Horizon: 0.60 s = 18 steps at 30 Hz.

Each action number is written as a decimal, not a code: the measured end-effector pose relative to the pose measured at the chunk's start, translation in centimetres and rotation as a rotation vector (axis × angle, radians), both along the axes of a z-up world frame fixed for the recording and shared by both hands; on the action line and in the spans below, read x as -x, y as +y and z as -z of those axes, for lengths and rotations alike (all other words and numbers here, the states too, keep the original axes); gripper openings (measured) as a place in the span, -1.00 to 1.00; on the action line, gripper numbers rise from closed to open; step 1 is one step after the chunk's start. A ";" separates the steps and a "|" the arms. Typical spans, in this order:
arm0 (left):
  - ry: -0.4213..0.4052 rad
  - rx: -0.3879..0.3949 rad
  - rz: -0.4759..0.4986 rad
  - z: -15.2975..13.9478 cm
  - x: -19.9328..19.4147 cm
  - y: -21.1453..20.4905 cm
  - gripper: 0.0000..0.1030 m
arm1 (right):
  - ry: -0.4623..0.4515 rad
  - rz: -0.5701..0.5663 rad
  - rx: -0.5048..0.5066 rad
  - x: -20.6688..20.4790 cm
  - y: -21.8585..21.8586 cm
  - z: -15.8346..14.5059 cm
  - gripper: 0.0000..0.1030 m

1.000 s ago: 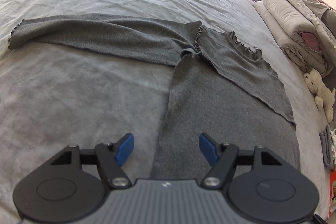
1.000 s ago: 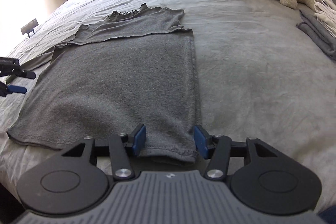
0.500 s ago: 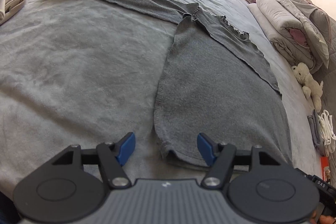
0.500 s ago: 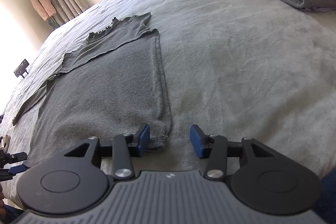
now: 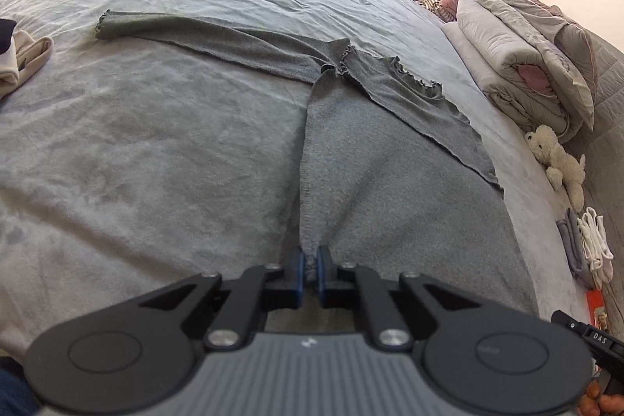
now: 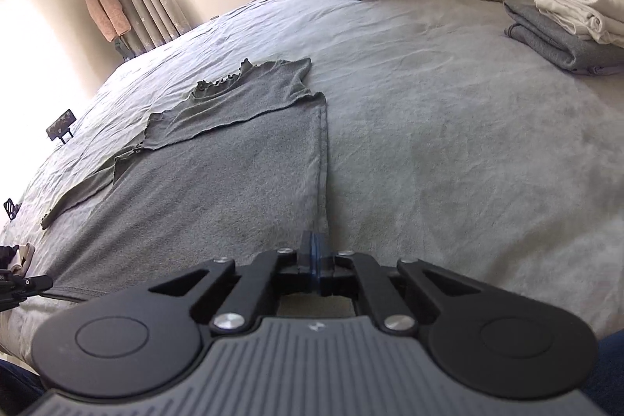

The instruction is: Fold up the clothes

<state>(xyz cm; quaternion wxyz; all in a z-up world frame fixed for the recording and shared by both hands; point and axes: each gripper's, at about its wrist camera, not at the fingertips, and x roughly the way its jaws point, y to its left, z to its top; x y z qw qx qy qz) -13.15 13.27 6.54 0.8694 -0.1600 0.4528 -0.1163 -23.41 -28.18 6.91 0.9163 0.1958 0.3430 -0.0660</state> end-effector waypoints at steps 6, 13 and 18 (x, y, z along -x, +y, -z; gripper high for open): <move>0.050 -0.056 0.012 2.5 -0.5 -0.9 -0.87 | 0.108 0.015 -0.075 -0.9 -0.7 3.0 -0.75; 0.046 -0.053 0.011 3.1 -0.7 -0.9 -0.87 | 0.093 0.013 -0.060 -1.6 0.9 4.2 -0.18; 0.028 -0.031 0.013 2.2 -0.2 -0.6 -0.88 | 0.070 -0.023 -0.037 -1.4 1.0 3.0 -0.85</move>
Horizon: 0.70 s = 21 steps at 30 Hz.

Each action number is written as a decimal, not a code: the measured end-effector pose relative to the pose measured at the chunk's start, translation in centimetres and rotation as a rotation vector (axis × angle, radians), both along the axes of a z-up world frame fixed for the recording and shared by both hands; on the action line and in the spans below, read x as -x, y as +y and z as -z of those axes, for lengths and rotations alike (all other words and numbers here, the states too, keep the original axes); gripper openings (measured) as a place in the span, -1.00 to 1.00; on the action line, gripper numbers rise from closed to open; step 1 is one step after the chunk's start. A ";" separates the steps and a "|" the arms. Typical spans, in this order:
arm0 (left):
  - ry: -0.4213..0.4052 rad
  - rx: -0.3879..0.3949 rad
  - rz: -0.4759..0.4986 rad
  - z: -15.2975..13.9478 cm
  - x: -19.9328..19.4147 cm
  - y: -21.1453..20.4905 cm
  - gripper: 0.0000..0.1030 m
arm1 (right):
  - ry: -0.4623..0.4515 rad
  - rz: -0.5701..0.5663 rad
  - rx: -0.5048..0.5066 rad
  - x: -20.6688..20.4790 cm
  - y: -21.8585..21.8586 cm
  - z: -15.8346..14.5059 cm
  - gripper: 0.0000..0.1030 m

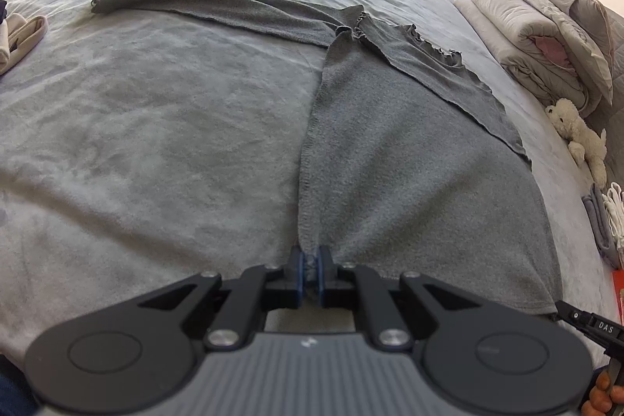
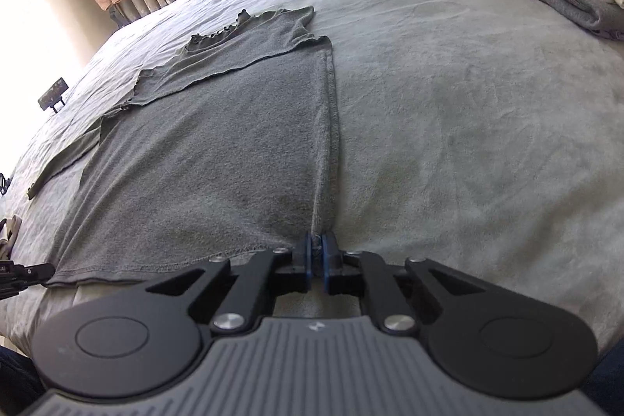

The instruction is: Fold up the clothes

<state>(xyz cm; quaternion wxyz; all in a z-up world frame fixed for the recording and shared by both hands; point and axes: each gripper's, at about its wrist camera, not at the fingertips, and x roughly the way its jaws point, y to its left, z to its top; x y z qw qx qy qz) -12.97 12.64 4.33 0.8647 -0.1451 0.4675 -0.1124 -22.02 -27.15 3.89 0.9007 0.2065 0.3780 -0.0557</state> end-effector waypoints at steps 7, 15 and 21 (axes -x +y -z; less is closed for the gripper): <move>-0.011 -0.023 0.032 -0.7 0.7 -0.9 -0.88 | -0.037 -0.031 0.062 1.0 -1.0 -4.0 -0.87; 0.019 -0.047 0.079 0.7 -0.1 -1.0 -0.82 | 0.076 -0.030 0.175 -0.8 0.2 -1.2 -0.86; -0.004 0.071 -0.096 -1.7 -3.0 3.8 -0.16 | 0.025 -0.062 0.259 -2.3 0.1 -2.9 -0.07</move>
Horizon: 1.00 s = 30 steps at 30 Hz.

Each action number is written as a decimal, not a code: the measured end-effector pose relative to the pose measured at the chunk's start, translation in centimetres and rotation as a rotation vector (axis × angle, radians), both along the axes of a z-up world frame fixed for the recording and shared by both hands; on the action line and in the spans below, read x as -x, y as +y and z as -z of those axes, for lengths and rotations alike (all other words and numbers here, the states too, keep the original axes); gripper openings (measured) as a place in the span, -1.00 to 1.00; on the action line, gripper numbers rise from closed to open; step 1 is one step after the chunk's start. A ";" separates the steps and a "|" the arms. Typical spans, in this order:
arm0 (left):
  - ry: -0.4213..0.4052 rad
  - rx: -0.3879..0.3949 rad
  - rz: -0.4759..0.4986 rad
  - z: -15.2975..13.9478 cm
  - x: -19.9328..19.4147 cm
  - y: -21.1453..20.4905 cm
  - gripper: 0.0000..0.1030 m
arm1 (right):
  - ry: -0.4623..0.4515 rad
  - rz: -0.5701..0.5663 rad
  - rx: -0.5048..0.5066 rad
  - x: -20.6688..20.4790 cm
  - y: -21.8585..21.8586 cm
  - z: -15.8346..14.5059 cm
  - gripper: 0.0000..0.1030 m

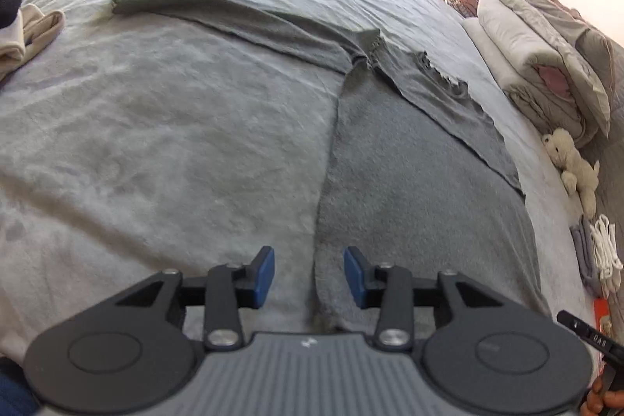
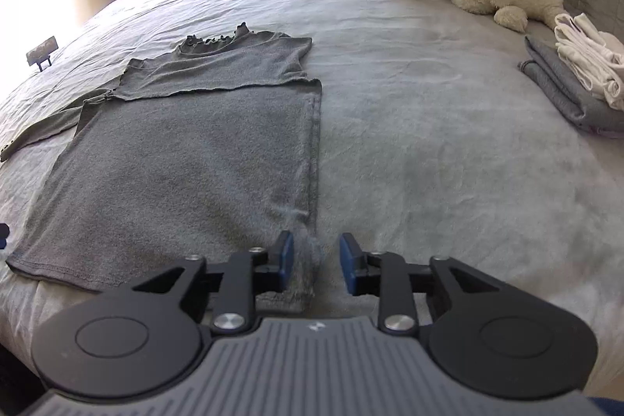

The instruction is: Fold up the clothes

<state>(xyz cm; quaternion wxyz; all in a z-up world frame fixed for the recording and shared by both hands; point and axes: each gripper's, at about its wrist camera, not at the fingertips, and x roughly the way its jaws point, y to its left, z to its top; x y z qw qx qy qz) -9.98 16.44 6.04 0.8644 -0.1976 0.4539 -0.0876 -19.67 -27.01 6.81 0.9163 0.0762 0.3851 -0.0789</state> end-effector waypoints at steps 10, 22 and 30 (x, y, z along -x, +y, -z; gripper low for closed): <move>-0.074 -0.115 -0.358 -4.9 -14.0 9.4 0.32 | -0.092 -0.211 0.018 -8.9 2.1 -2.7 0.07; 0.027 -0.277 -0.427 1.7 -22.6 10.5 0.21 | -0.016 -0.308 0.001 -16.2 3.6 2.5 0.08; -0.026 -0.259 -0.431 0.4 -22.8 10.5 -0.87 | -0.065 -0.287 0.001 -15.8 3.0 1.4 0.08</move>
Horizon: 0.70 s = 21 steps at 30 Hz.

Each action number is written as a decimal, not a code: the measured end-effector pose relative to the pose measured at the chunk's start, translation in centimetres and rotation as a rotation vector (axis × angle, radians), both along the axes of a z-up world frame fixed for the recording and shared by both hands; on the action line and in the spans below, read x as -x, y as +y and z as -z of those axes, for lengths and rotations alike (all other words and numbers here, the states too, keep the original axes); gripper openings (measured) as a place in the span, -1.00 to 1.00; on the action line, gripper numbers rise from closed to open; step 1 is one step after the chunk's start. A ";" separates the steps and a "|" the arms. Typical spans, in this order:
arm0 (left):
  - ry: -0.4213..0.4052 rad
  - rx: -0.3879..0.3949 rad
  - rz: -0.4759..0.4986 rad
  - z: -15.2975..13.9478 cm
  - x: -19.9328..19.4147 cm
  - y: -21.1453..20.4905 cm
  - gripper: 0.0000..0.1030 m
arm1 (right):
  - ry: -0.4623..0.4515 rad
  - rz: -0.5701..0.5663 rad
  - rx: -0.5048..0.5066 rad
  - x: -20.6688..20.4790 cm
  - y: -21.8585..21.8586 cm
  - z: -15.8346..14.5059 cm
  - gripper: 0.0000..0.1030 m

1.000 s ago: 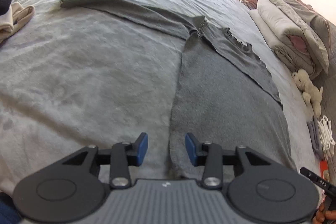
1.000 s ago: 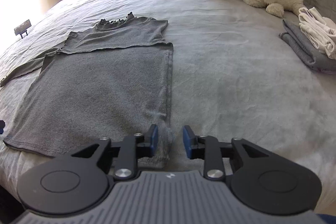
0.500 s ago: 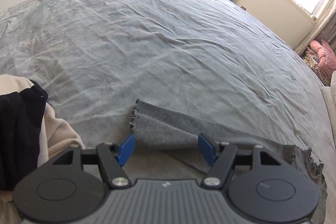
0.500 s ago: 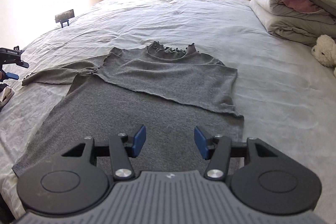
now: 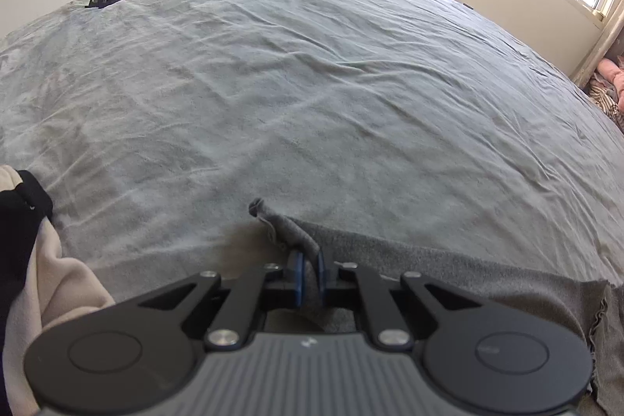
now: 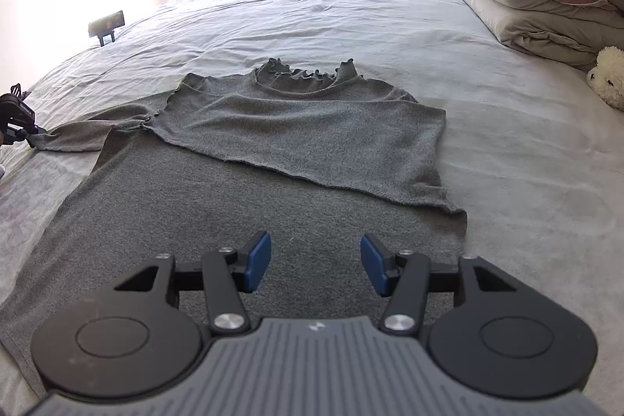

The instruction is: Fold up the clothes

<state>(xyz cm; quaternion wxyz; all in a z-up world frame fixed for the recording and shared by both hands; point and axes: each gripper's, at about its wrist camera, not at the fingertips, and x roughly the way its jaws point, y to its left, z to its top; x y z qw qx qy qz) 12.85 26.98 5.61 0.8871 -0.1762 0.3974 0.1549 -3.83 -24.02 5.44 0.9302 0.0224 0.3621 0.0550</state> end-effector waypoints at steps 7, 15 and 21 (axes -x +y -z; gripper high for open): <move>-0.165 0.038 -0.039 -5.1 1.4 -0.2 -0.87 | -0.034 0.014 0.000 0.5 -0.5 -1.0 0.08; -0.249 0.069 0.000 -9.2 2.5 -4.4 -0.87 | -0.052 0.033 -0.020 0.9 -1.1 -1.8 0.08; -0.331 0.175 0.105 -12.7 2.6 -12.1 -0.86 | -0.056 0.051 -0.058 0.9 -1.7 -2.2 0.08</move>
